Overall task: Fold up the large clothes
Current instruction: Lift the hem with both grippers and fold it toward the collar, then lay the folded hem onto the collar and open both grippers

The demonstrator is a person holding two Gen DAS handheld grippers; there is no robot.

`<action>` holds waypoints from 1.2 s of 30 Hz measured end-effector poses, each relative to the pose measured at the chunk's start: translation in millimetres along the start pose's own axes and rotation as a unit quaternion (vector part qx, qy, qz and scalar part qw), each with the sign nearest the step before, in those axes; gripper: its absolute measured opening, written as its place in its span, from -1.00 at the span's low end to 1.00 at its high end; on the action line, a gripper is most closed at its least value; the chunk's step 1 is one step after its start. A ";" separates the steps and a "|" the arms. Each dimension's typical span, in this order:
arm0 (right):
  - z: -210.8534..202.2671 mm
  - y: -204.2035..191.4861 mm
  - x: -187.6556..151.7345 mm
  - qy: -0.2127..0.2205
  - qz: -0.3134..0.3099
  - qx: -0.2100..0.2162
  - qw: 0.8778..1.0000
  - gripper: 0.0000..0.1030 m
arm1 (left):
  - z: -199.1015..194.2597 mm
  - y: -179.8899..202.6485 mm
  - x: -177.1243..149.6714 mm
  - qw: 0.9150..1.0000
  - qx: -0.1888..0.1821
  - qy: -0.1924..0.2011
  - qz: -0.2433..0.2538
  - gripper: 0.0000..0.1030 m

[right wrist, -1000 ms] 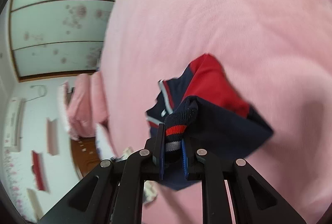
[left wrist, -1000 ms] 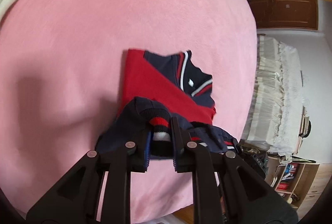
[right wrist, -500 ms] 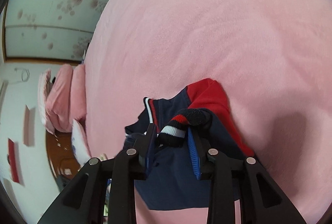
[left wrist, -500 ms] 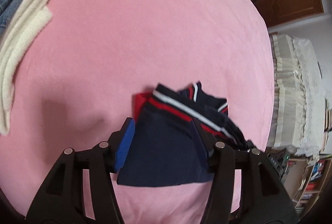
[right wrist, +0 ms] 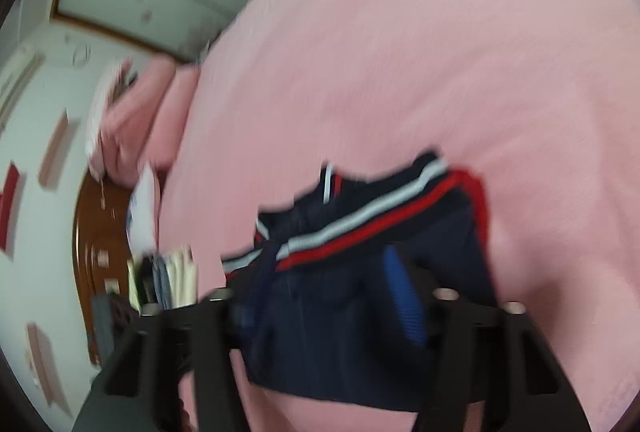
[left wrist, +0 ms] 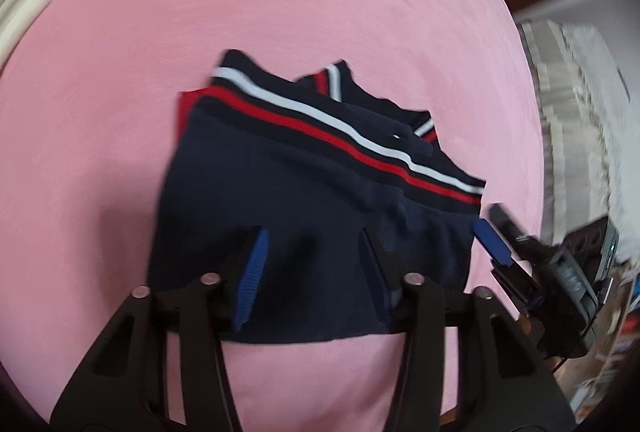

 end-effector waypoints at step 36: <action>-8.5 59.0 -38.3 -0.052 -0.087 0.019 0.995 -1.00 | 35.9 35.7 -28.2 0.997 0.056 0.023 0.050 -0.70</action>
Point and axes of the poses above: each gripper's, at about its wrist camera, not at the fingertips, and z roughly the way its jaws point, y to its right, x to its top, the point moved 10 cm from there along z, roughly the way its jaws point, and after that the axes turned 6 degrees about z, right-handed, at the moved point
